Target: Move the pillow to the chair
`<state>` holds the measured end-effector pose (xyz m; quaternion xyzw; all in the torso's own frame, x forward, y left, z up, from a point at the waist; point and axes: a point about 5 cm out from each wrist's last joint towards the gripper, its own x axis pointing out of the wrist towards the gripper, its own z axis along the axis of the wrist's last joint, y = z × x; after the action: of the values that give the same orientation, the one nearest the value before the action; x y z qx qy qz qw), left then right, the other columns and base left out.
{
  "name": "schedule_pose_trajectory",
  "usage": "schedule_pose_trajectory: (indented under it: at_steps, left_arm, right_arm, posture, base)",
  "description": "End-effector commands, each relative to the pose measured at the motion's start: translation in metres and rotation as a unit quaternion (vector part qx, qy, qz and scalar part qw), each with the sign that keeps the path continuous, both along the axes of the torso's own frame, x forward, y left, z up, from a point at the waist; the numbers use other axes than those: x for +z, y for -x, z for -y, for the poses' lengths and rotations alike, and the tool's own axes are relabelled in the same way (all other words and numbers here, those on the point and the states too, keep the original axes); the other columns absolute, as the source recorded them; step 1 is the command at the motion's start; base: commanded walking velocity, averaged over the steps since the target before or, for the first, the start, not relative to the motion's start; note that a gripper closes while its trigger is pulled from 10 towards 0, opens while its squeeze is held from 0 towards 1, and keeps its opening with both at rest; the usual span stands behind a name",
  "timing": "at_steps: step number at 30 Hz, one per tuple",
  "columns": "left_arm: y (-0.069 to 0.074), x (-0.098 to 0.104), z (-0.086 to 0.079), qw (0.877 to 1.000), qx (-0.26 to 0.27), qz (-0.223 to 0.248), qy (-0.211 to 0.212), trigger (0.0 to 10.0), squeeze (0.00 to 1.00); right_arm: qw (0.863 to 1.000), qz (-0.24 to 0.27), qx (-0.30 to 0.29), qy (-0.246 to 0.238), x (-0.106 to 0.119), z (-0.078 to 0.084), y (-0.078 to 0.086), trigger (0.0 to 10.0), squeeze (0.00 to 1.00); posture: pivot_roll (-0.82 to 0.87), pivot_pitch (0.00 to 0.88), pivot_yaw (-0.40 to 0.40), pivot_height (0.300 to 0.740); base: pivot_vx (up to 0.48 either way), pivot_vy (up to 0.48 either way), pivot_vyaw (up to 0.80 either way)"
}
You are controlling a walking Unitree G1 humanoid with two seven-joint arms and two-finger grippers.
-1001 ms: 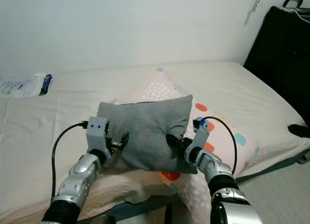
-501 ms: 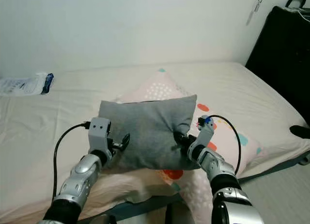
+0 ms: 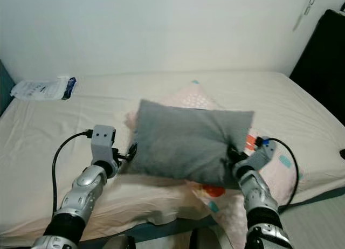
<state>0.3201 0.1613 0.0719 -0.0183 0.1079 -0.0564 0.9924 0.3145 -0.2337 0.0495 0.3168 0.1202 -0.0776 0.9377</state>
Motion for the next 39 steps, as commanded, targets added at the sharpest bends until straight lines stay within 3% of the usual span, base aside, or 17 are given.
schedule_pose_trajectory:
  at_steps: [1, 4, 5, 6, 7, 9, 10, 11, 13, 16, 17, 18, 19, 25, 33, 39]
  left_arm:
    - [-0.002, -0.001, -0.004, 1.0, 0.001, -0.004, 0.003, 10.0, 0.0]
    - [-0.006, -0.002, -0.012, 1.0, 0.017, -0.012, 0.013, 10.0, 0.0]
    - [-0.008, -0.004, -0.016, 0.999, 0.025, -0.021, 0.025, 10.0, 0.0]
    - [-0.011, -0.007, -0.017, 0.996, 0.032, -0.04, 0.069, 10.0, 0.0]
    - [-0.011, -0.007, -0.017, 0.996, 0.032, -0.04, 0.069, 10.0, 0.0]
    - [-0.016, -0.008, -0.014, 0.984, 0.031, -0.058, 0.167, 10.0, 0.0]
    - [-0.016, -0.008, -0.014, 0.984, 0.031, -0.058, 0.167, 10.0, 0.0]
    - [-0.021, -0.009, -0.009, 0.967, 0.017, -0.082, 0.24, 10.0, 0.0]
    - [-0.022, -0.011, -0.003, 0.958, 0.0, -0.098, 0.269, 10.0, 0.0]
    - [-0.022, -0.012, -0.001, 0.956, -0.002, -0.103, 0.276, 10.0, 0.0]
    - [-0.022, -0.015, -0.001, 0.955, 0.003, -0.109, 0.276, 10.0, 0.4]
    - [-0.022, -0.015, -0.001, 0.955, 0.003, -0.109, 0.276, 10.0, 0.4]
    - [-0.022, -0.016, 0.0, 0.953, 0.006, -0.111, 0.282, 10.0, 1.0]
    - [-0.022, -0.019, 0.001, 0.951, 0.015, -0.111, 0.289, 10.0, 1.0]
    - [-0.03, -0.011, -0.002, 0.967, 0.045, -0.069, 0.241, 10.0, 1.0]
    - [-0.029, -0.014, 0.011, 0.965, 0.023, -0.081, 0.248, 10.0, 1.0]
  right_arm:
    - [0.998, 0.011, -0.046, 0.032, 0.006, 0.016, 0.005, 0.0, 0.0]
    - [0.998, 0.01, -0.057, 0.039, 0.004, 0.014, 0.011, 0.0, 0.0]
    - [0.998, 0.008, -0.056, 0.042, 0.003, 0.012, 0.013, 0.0, 0.0]
    - [0.997, 0.005, -0.059, 0.039, 0.001, 0.01, 0.015, 0.0, 0.0]
    - [0.997, 0.005, -0.059, 0.039, 0.001, 0.01, 0.015, 0.0, 0.0]
    - [0.997, 0.001, -0.061, 0.037, -0.001, 0.009, 0.015, 0.0, 0.0]
    - [0.997, 0.001, -0.061, 0.037, -0.001, 0.009, 0.015, 0.0, 0.0]
    - [0.997, 0.003, -0.064, 0.036, -0.001, 0.008, 0.015, 0.0, 0.0]
    - [0.997, 0.006, -0.064, 0.035, 0.0, 0.007, 0.014, 0.0, 0.0]
    - [0.997, 0.007, -0.064, 0.034, 0.001, 0.007, 0.014, 0.0, 0.0]
    - [0.997, 0.009, -0.063, 0.033, 0.002, 0.006, 0.013, 0.0, 0.0]
    - [0.997, 0.009, -0.063, 0.033, 0.002, 0.006, 0.013, 0.0, 0.0]
    - [0.997, 0.011, -0.063, 0.033, 0.003, 0.005, 0.014, 0.0, 0.0]
    - [0.998, 0.015, -0.061, 0.033, 0.005, 0.002, 0.015, 0.0, 0.0]
    - [0.998, 0.028, -0.043, 0.039, 0.007, -0.004, 0.025, 0.0, 0.0]
    - [0.998, 0.032, -0.042, 0.037, 0.009, -0.005, 0.029, 0.0, 0.0]
  posture:
    - [-0.01, 0.0, -0.079, 0.629]
    - [-0.01, 0.0, -0.079, 0.629]
    - [-0.01, 0.0, -0.079, 0.629]
    - [-0.01, 0.0, -0.085, 0.629]
    - [-0.01, 0.0, -0.085, 0.629]
    - [-0.01, 0.0, -0.085, 0.629]
    - [-0.01, 0.0, -0.085, 0.629]
    - [-0.01, 0.0, -0.085, 0.629]
    - [-0.01, 0.0, -0.086, 0.629]
    - [-0.01, 0.0, -0.086, 0.629]
    - [-0.01, 0.0, -0.084, 0.629]
    - [-0.01, 0.0, -0.084, 0.629]
    - [-0.02, 0.0, -0.082, 0.629]
    - [-0.04, 0.0, -0.068, 0.629]
    - [-0.07, 0.071, -0.042, 0.629]
    - [-0.07, 0.1, -0.024, 0.629]
  base:
    - [0.0, 0.0, 0.0]
    - [0.0, 0.0, 0.0]
    - [0.0, 0.0, 0.0]
    - [0.0, 0.0, 0.0]
    - [0.0, 0.0, 0.0]
    - [0.0, 0.0, 0.0]
    - [0.0, 0.0, 0.0]
    - [0.0, 0.0, 0.0]
    - [0.0, 0.0, 0.0]
    - [0.0, 0.0, 0.0]
    - [0.0, 0.0, 0.0]
    - [0.0, 0.0, 0.0]
    - [0.0, 0.0, 0.0]
    - [0.0, 0.0, 0.0]
    - [0.0, 0.0, 0.0]
    - [0.0, 0.0, 0.0]
